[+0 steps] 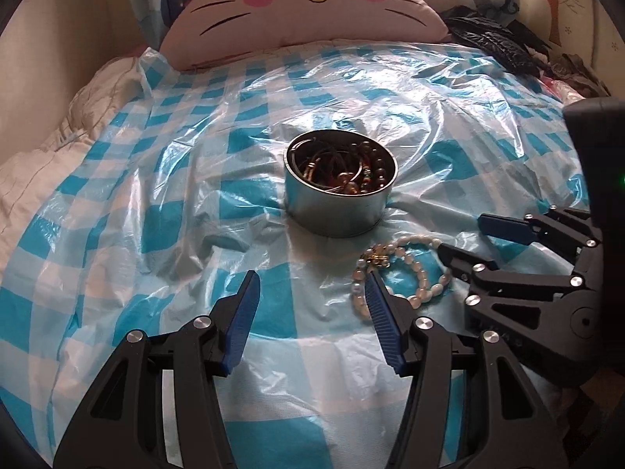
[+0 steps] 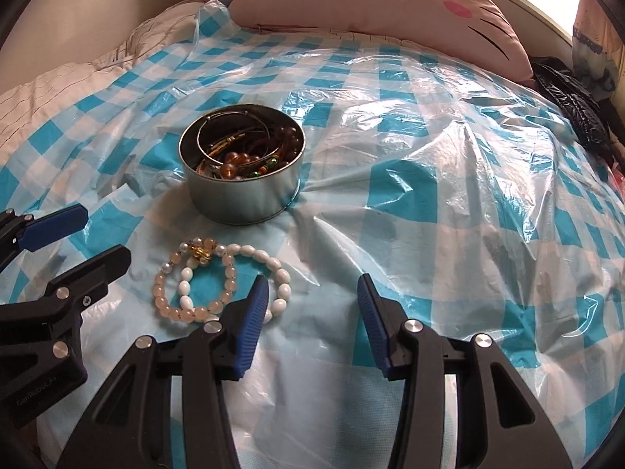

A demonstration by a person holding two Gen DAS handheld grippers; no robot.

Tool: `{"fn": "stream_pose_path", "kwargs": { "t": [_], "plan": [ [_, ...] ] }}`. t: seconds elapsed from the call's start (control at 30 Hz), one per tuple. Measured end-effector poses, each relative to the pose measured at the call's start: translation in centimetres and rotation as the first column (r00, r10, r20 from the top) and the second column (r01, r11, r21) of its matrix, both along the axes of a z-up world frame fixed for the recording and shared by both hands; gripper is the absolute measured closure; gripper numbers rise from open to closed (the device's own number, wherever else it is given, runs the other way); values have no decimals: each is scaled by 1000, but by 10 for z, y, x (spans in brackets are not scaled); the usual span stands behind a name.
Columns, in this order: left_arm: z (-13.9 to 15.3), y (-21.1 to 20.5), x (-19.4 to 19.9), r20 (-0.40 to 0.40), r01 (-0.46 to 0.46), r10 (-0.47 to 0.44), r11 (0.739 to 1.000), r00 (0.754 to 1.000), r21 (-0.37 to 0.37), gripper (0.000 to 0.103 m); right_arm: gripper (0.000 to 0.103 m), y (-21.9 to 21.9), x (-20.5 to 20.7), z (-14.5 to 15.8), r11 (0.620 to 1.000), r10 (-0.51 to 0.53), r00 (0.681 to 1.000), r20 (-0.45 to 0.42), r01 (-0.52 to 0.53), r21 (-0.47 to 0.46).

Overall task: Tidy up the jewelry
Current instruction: 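Close the left gripper on the peach bead bracelet while the right gripper grasps the white pearl bracelet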

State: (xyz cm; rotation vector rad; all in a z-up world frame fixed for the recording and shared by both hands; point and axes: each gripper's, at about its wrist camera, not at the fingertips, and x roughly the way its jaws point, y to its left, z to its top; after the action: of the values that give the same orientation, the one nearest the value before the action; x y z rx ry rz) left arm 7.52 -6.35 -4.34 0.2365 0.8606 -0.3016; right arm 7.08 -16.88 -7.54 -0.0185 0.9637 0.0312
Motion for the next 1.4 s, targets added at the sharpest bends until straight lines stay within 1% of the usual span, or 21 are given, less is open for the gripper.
{"fn": "stream_pose_path", "kwargs": {
  "t": [0.07, 0.1, 0.13, 0.23, 0.27, 0.33, 0.37, 0.47, 0.53, 0.67, 0.73, 0.83, 0.9, 0.93, 1.0, 1.07, 1.13, 1.17, 1.27, 1.33, 1.4],
  "plan": [
    [-5, -10, 5, -14, 13, -13, 999, 1000, 31, 50, 57, 2, 1, -3, 1000, -2, 1000, -15, 2, -11],
    [-9, -13, 8, -27, 13, -11, 998, 1000, 54, 50, 57, 0, 2, -5, 1000, -5, 1000, -23, 5, 1],
    [-14, -14, 13, -56, 13, -10, 998, 998, 64, 50, 57, -2, 2, -5, 1000, -10, 1000, -27, 10, 6],
    [-28, -12, 18, -128, 40, -33, 998, 991, 46, 50, 54, -2, 2, -7, 1000, -15, 999, -34, 15, -3],
    [-27, -9, 16, -121, 35, -31, 999, 992, 33, 50, 53, -1, 2, -7, 1000, -13, 999, -35, 13, -8],
    [-18, -1, 15, -110, 39, -46, 998, 993, -58, 50, 53, 0, 2, -7, 1000, -10, 999, -35, 9, -13],
    [-16, 0, 16, -117, 39, -49, 996, 992, -79, 50, 53, 1, 2, -7, 1000, -8, 999, -35, 8, -13],
    [-24, -8, 19, -132, 44, -42, 999, 990, 9, 50, 52, 0, 2, -8, 1000, -9, 999, -37, 8, -10],
    [-32, -9, 20, -146, 23, -12, 997, 989, 75, 50, 52, -2, 1, -9, 1000, -12, 999, -43, 11, -11],
    [-28, 2, 18, -102, -41, 59, 986, 993, 163, 50, 51, -12, -4, -6, 998, -51, 998, -37, 50, -32],
    [-25, 2, 17, -93, -28, 43, 987, 995, 160, 50, 51, -17, -8, -1, 999, -54, 998, -12, 54, 5],
    [-24, -7, 17, -69, 10, 1, 986, 998, 164, 50, 51, -19, -14, 12, 993, 1, 998, 68, -9, 121],
    [-26, -13, 17, -66, 23, -13, 986, 998, 162, 50, 53, -18, -10, 12, 977, 33, 997, 66, -46, 206],
    [-28, -14, 17, -66, 28, -17, 986, 998, 163, 53, 59, -17, -9, 9, 977, 41, 998, 47, -50, 209],
    [-30, -13, 16, -73, 31, -21, 989, 997, 148, 57, 63, -17, -5, 4, 973, 45, 999, 20, -49, 224],
    [-30, -9, 18, -85, 30, -20, 992, 996, 119, 66, 69, -16, -3, 0, 972, 48, 999, 0, -46, 228],
    [-31, -8, 18, -90, 32, -22, 994, 996, 107, 72, 74, -13, -1, -7, 973, 57, 998, -35, -48, 224],
    [-31, -9, 18, -93, 40, -31, 994, 995, 103, 76, 74, -11, -1, -11, 976, 60, 997, -50, -48, 214],
    [-34, -12, 16, -92, 59, -48, 991, 995, 116, 77, 75, -6, 0, -13, 984, 55, 996, -69, -42, 172],
    [-35, -11, 18, -106, 61, -51, 993, 993, 101, 78, 75, -6, 1, -16, 985, 52, 996, -77, -38, 169],
    [-36, -10, 18, -128, 78, -68, 995, 989, 69, 88, 75, -6, 2, -17, 985, 54, 995, -80, -40, 169]
  ]
}}
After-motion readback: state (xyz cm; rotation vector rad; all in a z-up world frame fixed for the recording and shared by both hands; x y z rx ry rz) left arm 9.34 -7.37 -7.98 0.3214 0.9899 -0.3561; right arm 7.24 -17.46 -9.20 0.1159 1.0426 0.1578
